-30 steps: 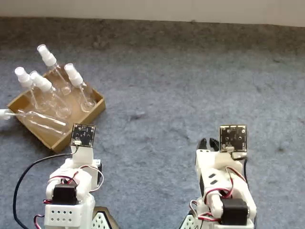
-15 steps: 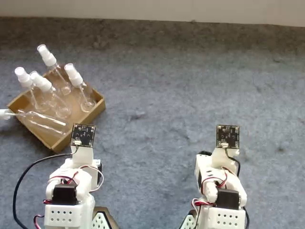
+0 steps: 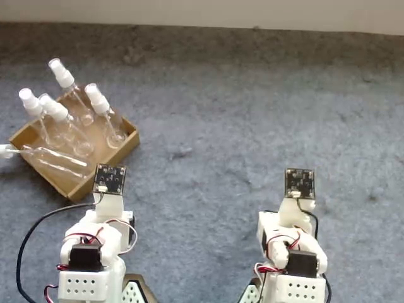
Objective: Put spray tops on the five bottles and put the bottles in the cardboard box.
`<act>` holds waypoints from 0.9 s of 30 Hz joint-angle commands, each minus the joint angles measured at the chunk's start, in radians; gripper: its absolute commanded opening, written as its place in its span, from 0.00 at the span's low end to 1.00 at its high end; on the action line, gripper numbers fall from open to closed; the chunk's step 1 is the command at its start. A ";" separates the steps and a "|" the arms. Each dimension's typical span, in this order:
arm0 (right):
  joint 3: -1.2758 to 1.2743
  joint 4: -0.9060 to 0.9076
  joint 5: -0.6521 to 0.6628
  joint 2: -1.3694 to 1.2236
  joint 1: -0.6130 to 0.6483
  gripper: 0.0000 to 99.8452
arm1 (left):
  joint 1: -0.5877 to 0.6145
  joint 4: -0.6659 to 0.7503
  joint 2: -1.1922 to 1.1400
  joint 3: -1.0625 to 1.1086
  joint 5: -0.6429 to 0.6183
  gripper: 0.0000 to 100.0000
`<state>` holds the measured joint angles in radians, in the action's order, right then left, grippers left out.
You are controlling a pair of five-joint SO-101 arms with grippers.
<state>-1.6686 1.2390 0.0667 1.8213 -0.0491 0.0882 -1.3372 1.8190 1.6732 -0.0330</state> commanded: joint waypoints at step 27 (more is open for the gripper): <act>-0.147 0.008 0.009 0.007 0.094 0.00 | 0.012 0.002 0.008 0.022 -0.103 0.01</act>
<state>-1.6686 1.2436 0.0667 1.8213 0.0399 0.0898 -1.3372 1.8190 1.6732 -0.1389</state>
